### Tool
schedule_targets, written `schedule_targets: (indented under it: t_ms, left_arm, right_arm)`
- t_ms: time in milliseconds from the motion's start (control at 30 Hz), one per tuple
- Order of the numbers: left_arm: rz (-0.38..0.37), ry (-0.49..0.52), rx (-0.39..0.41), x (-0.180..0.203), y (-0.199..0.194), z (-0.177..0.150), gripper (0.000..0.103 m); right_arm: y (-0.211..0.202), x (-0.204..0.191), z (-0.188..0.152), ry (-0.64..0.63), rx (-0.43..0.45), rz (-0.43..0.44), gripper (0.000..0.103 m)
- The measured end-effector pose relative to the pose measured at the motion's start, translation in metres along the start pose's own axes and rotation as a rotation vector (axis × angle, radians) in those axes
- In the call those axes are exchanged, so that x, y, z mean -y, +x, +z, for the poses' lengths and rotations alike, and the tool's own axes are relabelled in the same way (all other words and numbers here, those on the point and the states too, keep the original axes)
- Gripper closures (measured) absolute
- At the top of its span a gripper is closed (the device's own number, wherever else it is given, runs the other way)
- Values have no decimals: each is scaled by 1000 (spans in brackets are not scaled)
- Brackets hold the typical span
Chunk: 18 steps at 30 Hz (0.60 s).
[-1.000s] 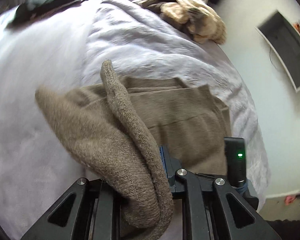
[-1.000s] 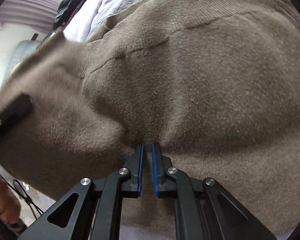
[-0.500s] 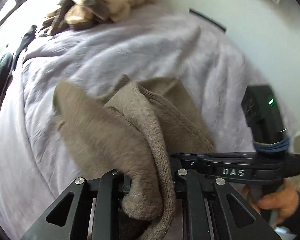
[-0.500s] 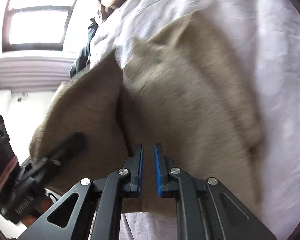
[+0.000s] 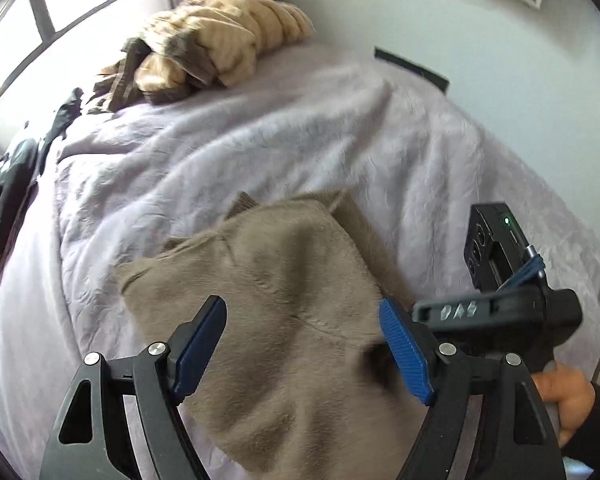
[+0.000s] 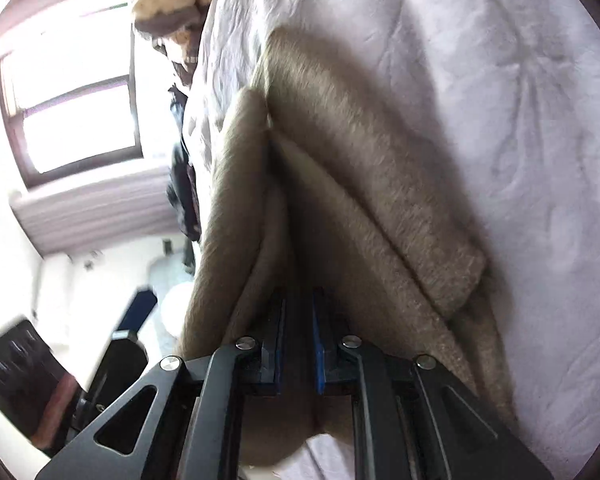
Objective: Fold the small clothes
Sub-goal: 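Open the left tool and press the fold while the right tool holds the edge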
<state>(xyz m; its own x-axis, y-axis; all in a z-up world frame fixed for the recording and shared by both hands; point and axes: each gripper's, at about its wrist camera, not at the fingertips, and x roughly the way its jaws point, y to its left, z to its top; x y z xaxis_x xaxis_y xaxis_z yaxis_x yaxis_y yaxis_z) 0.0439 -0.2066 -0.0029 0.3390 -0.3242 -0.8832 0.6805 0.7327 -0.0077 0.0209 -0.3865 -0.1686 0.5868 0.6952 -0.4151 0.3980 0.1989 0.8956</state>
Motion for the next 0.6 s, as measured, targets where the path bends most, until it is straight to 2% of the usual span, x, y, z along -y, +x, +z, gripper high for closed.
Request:
schedule_targets:
  t_ms: [33,100,133,167,233,300,433,500,600]
  left_arm:
    - [-7,-34,7,-8,-5,-3,23]
    - [-26,-113,-7,-28,-8,-10,23]
    - [-47,-162,-28,-40,-7,-15,23]
    - [-66,-222,-50,-53,-4,-21,23]
    - [-66,-326,-67,-76,-1,-34,23]
    - [-43,-405,-74,-95,2,-47,23]
    - [20,-531,-78,-125,9,-70,23]
    - [28,-572,-83,-137,13,-78,23]
    - [72,-583,-97,-146,23,-87,23]
  right_arm:
    - [-4,3,1,19,10,27,88]
    - [-11,11,2,51,32,65,80]
    - [-16,17,2,78,47,100,71]
    - [-20,18,2,91,55,118,57]
    - [-24,26,0,123,77,201,40]
    - [-24,26,1,135,66,262,37]
    - [-11,4,10,35,-32,153,35]
    - [-2,-11,13,-32,-85,92,35]
    - [18,-38,10,-148,-143,-25,37]
